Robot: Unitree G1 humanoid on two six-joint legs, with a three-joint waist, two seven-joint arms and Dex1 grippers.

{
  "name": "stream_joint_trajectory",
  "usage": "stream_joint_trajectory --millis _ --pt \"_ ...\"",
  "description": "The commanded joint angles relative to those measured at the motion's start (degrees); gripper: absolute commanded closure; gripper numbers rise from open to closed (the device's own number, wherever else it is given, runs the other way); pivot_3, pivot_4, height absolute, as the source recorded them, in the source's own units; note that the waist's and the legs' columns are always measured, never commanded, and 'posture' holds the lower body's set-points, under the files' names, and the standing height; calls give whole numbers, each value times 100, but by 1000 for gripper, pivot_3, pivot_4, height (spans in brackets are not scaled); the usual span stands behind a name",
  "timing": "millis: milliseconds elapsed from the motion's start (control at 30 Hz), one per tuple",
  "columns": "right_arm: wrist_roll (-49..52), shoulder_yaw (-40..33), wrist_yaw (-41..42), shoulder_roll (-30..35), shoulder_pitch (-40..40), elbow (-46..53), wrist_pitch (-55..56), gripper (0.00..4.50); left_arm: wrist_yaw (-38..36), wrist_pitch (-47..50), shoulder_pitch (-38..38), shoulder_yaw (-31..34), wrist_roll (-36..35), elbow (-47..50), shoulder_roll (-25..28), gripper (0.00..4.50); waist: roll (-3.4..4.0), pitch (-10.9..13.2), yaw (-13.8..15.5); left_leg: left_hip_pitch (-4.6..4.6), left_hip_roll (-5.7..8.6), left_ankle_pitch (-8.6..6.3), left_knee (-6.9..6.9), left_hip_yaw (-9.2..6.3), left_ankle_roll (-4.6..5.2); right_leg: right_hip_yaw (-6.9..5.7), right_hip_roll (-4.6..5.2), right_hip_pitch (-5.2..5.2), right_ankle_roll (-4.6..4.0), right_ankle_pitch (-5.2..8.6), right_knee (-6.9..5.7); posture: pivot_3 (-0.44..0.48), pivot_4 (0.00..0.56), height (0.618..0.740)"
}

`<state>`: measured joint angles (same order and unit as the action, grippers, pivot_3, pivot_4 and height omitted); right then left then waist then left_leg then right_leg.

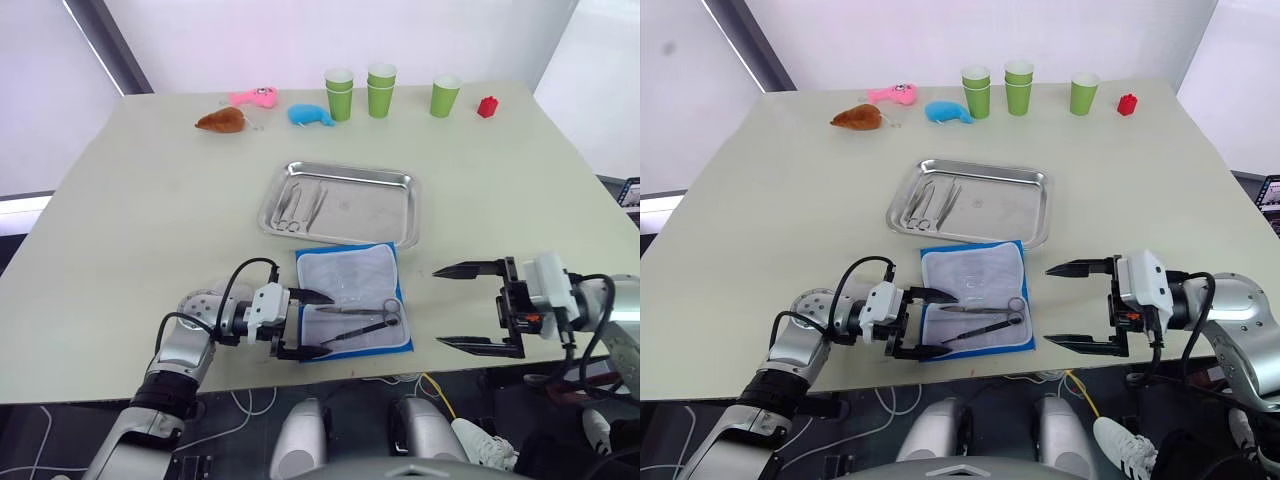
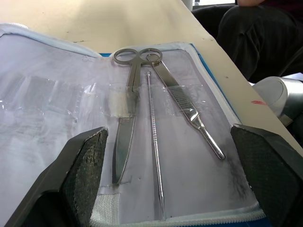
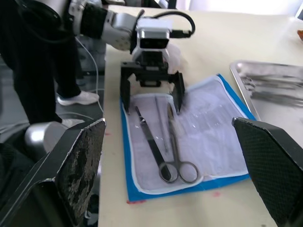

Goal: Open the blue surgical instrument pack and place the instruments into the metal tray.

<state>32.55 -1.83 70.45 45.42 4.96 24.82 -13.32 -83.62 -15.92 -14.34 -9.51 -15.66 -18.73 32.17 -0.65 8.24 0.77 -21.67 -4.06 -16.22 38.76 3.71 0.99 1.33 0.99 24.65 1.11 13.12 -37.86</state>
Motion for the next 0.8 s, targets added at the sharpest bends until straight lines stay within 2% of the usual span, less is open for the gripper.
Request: stream_joint_trajectory --millis 33,200,467,800 --pt "-411 357 -245 -78 312 -65 -31 0 92 90 112 -184 285 -440 -6 124 7 -4 -2 2 0 0 0 2 0 3 -1 0 0 0 -1 0 150 739" --pt "-1099 920 -872 -540 783 -402 -103 0 19 31 40 -196 305 -618 13 124 28 -22 4 1 0 0 0 0 0 6 -5 0 -2 0 -2 0 150 739" --pt "-1803 1567 -1335 -959 1372 -733 -448 0 -106 -11 44 -293 296 -641 19 124 41 -30 -3 1 0 1 0 -1 1 15 -13 0 -5 0 -4 0 150 739" --pt "-2657 2223 -1723 -1261 1486 -997 -390 0 -22 93 186 -312 304 -429 50 124 43 -33 -8 0 0 0 0 2 1 17 -12 2 -5 0 -3 0 150 739"
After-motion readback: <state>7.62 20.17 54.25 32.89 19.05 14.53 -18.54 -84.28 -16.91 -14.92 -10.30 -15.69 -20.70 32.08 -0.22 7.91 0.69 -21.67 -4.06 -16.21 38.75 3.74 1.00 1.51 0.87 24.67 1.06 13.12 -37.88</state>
